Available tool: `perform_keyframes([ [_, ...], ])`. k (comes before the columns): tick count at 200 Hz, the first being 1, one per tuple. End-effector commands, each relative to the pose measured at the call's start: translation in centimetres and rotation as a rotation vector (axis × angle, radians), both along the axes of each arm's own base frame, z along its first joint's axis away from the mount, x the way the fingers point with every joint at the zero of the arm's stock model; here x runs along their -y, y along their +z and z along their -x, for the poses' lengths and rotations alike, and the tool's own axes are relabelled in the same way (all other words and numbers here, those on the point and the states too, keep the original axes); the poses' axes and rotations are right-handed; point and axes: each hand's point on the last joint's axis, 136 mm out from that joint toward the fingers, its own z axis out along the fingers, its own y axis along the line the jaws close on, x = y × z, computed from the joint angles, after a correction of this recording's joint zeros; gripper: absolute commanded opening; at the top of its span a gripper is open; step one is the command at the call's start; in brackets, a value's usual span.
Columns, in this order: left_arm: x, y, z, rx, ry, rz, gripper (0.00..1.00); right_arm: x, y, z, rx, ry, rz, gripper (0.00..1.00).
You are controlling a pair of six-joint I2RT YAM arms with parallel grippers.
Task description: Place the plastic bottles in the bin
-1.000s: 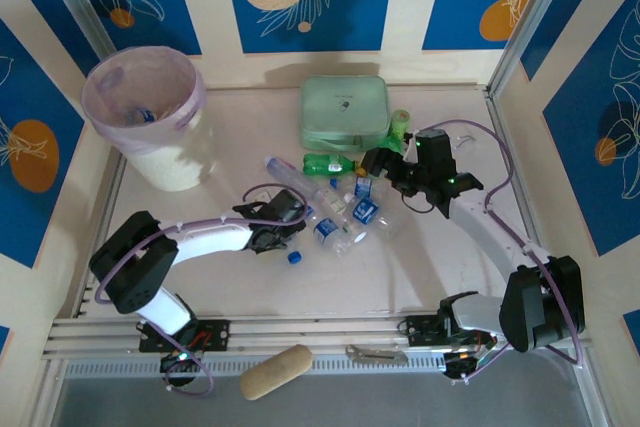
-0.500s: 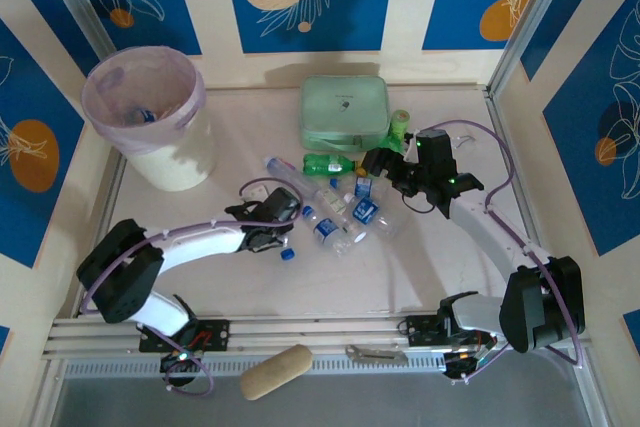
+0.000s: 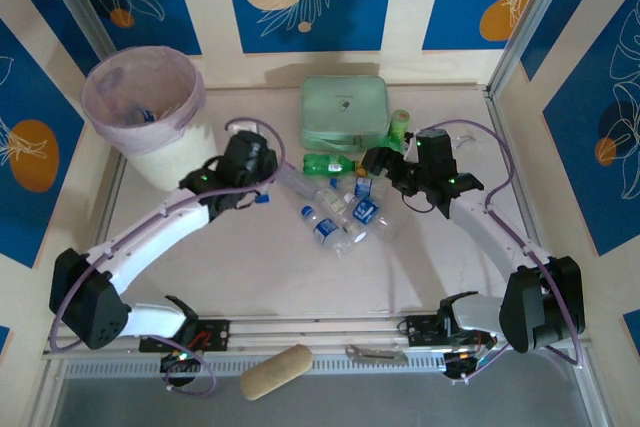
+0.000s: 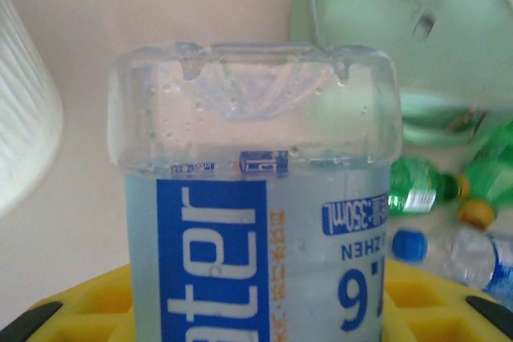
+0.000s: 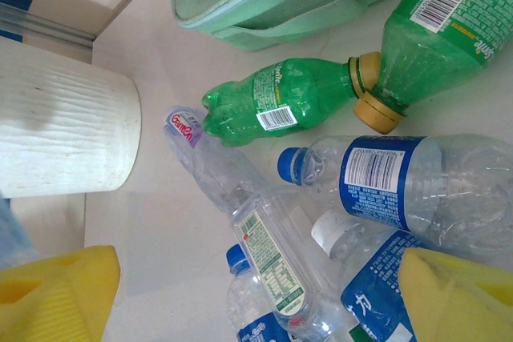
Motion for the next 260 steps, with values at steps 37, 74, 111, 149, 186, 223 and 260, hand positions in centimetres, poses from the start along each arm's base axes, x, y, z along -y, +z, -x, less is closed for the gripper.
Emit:
perform_keyframes([
  [37, -4.3, 12.2, -3.2, 0.218, -0.094, -0.186, 0.38, -0.6, 0.6, 0.0, 0.007, 0.018, -0.011, 0.91],
  [74, -9.8, 20.0, -4.9, 0.341, 0.008, -0.225, 0.39, -0.6, 0.8, -0.2, 0.013, 0.017, -0.009, 0.91],
  [111, -15.5, 25.2, -5.6, 0.483, 0.161, -0.214, 0.39, -0.5, 0.7, -0.1, 0.009, 0.025, 0.001, 0.91],
  [149, -20.9, 24.7, -7.1, 0.478, 0.293, -0.188, 0.38, 0.1, 0.8, 0.1, 0.015, 0.008, 0.012, 0.91],
  [186, -25.0, 20.4, -9.8, 0.37, 0.356, -0.086, 0.37, 0.2, 0.9, 0.2, 0.013, 0.009, 0.011, 0.91],
  [223, -26.6, 17.1, -11.7, 0.293, 0.378, -0.046, 0.36, 0.4, 1.0, 0.4, 0.012, 0.001, 0.016, 0.91],
  [260, -27.1, 14.6, -12.7, 0.228, 0.381, -0.061, 0.36, 0.6, 1.0, 0.6, 0.014, -0.004, 0.018, 0.91],
])
